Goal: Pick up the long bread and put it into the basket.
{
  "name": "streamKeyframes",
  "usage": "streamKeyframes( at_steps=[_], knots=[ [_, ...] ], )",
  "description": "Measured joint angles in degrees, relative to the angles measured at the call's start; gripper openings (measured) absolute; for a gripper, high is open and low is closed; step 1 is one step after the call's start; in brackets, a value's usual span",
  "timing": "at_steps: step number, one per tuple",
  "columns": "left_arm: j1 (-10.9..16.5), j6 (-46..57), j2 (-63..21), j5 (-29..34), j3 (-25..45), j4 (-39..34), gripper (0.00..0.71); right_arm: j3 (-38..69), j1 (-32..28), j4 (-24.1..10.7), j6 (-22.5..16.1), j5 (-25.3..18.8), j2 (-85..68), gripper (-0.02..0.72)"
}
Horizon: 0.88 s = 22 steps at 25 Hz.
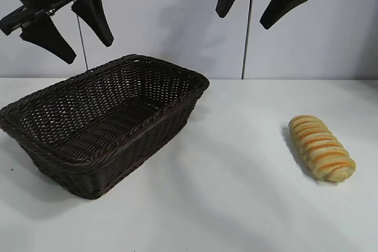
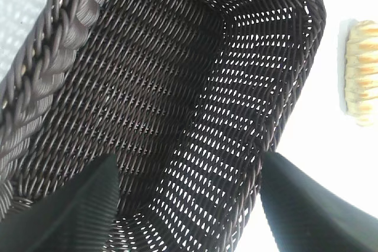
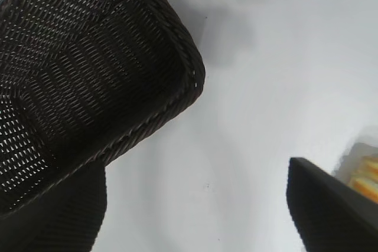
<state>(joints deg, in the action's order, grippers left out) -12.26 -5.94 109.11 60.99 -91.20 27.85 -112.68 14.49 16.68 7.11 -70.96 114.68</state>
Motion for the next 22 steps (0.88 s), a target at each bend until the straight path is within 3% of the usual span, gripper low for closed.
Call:
streamKeyframes(
  at_steps=[22],
  knots=[
    [0.0, 5.9, -5.3, 6.8, 0.0, -0.6, 0.497, 0.0, 0.0, 0.0, 0.0, 0.1, 0.0, 0.6]
  ],
)
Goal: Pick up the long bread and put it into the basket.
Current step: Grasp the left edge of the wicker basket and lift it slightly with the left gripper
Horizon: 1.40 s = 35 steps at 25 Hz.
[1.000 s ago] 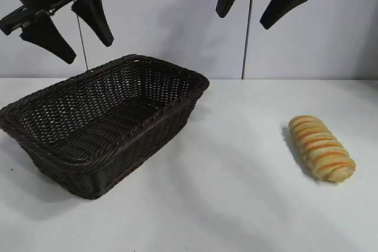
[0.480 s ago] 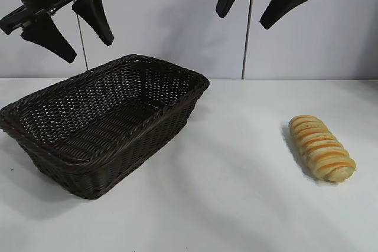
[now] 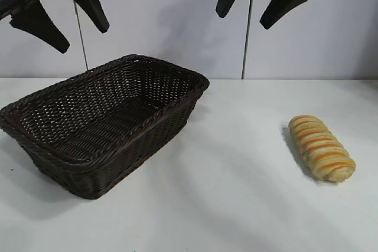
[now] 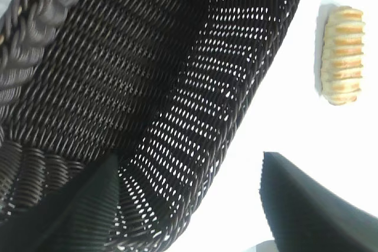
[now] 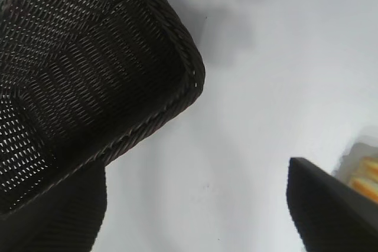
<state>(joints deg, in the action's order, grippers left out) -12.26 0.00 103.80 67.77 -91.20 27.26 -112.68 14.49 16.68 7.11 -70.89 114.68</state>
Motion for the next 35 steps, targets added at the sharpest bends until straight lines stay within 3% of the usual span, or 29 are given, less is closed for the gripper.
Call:
streamKeyframes(
  at_steps=[7, 17, 23, 35],
  knots=[
    [0.0, 1.4, -3.6, -0.1, 3.9, -2.2, 0.497, 0.0, 0.0, 0.0, 0.0, -0.1, 0.0, 0.6],
    [0.0, 6.1, -15.2, -10.3, 25.7, -2.4, 0.497, 0.0, 0.0, 0.0, 0.0, -0.1, 0.0, 0.6],
    [0.0, 21.7, -21.5, -16.1, 33.7, -6.5, 0.497, 0.0, 0.0, 0.0, 0.0, -0.1, 0.0, 0.6],
    [0.0, 47.8, -21.8, -21.3, 34.3, -15.4, 0.497, 0.0, 0.0, 0.0, 0.0, -0.1, 0.0, 0.6]
  ],
)
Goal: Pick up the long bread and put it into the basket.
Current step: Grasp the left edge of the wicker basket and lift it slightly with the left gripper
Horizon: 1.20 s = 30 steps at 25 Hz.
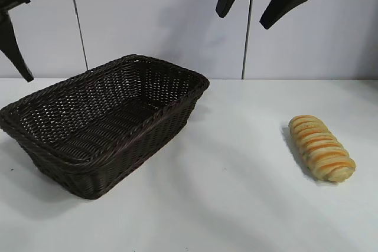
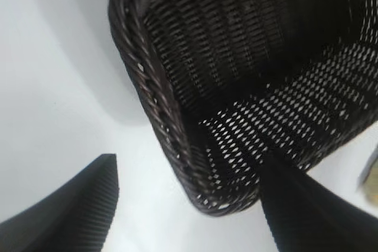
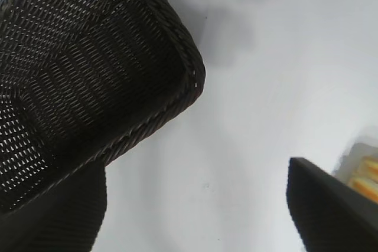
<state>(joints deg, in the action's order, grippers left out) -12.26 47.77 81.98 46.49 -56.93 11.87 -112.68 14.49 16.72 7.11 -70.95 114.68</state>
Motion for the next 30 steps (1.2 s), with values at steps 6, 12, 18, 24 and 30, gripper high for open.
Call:
streamKeyframes(
  at_steps=[6, 12, 18, 24, 30],
  knots=[
    [0.0, 2.5, 0.0, 0.0, 0.0, -2.7, 0.497, 0.0, 0.0, 0.0, 0.0, -0.1, 0.0, 0.6],
    [0.0, 2.6, 0.0, 0.0, 0.0, -2.8, 0.497, 0.0, 0.0, 0.2, 0.0, -0.1, 0.0, 0.6],
    [0.0, 2.6, 2.1, 0.1, 0.2, -2.6, 0.497, 0.0, 0.0, 0.4, 0.0, -0.1, 0.0, 0.6],
    [0.0, 2.6, 7.3, -0.3, 0.5, -2.6, 0.497, 0.0, 0.0, 0.4, 0.0, -0.1, 0.0, 0.6],
    [-0.1, 0.9, 12.3, -3.1, 0.5, -0.6, 0.497, 0.0, 0.0, 0.4, 0.0, -0.1, 0.0, 0.6]
  ],
)
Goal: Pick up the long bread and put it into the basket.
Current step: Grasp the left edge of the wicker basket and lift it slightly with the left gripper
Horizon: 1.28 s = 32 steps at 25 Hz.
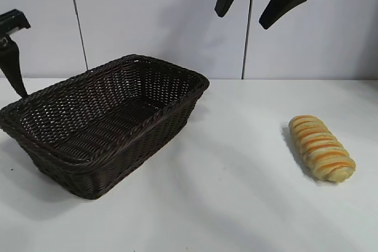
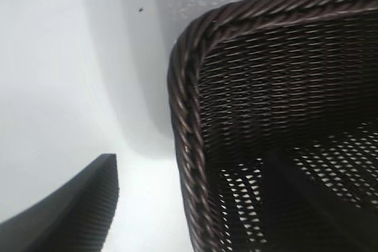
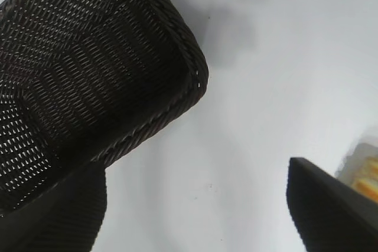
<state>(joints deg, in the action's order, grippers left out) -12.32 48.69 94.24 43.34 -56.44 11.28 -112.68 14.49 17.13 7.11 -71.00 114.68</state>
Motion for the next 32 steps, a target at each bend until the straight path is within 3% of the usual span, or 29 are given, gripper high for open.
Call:
streamKeyframes(
  at_steps=[8, 15, 27, 32],
  knots=[
    [-0.1, -1.3, 6.1, -4.0, 0.0, 2.8, 0.497, 0.0, 0.0, 0.0, 0.0, 0.0, 0.0, 0.6],
    [-2.2, -1.3, 7.9, -6.6, 0.0, 3.3, 0.483, 0.0, 0.0, 0.0, 0.0, 0.1, 0.0, 0.6],
    [-2.7, -1.3, 8.0, -7.3, 0.0, 3.2, 0.263, 0.0, 0.0, 0.0, 0.0, 0.1, 0.0, 0.6],
    [-2.7, -1.2, 8.0, -7.4, 0.0, 3.2, 0.134, 0.0, 0.0, 0.0, 0.0, 0.1, 0.0, 0.6]
  ],
)
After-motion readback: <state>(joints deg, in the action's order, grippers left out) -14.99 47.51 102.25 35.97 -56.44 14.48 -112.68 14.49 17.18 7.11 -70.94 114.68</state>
